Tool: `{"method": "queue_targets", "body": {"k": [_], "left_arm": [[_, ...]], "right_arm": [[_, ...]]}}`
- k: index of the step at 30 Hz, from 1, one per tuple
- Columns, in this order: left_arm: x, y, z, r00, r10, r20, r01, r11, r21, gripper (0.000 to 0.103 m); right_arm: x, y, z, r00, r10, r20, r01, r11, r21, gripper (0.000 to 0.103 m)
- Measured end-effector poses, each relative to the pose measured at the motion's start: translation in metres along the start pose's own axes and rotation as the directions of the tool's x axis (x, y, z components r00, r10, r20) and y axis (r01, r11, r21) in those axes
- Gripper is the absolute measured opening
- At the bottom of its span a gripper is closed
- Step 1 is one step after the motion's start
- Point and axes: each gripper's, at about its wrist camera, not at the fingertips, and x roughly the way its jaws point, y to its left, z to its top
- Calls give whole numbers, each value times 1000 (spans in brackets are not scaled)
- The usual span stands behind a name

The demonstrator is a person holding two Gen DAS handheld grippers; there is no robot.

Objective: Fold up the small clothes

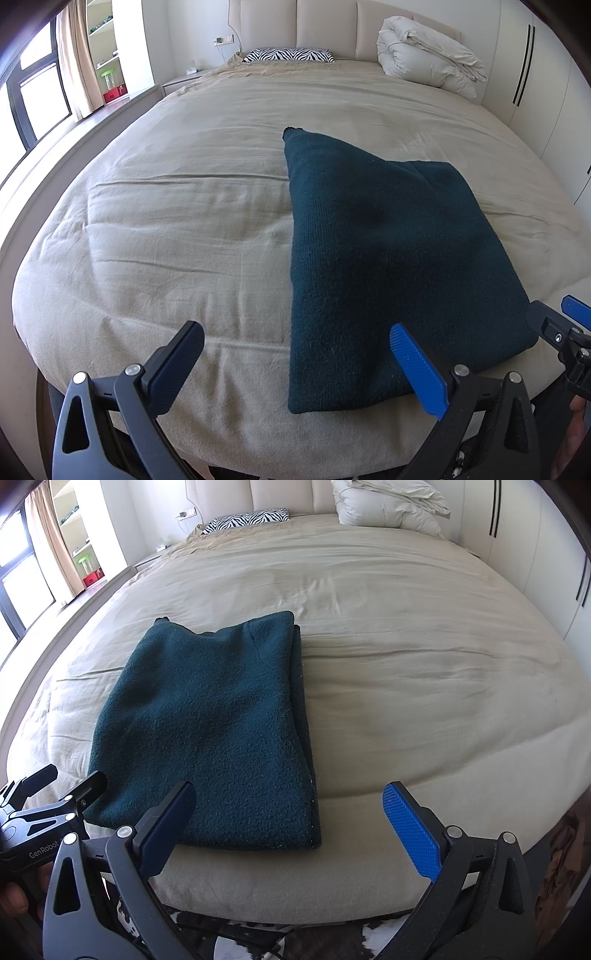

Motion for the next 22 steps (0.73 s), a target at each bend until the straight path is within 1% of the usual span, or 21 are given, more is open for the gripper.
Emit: {"method": "queue_targets", "body": {"k": [22], "left_arm": [[3,1,-2,1000,-7,2,7,1000,8,103]], "right_arm": [[0,1,-3,1000,4,-3,-4,1000,6,103]]}}
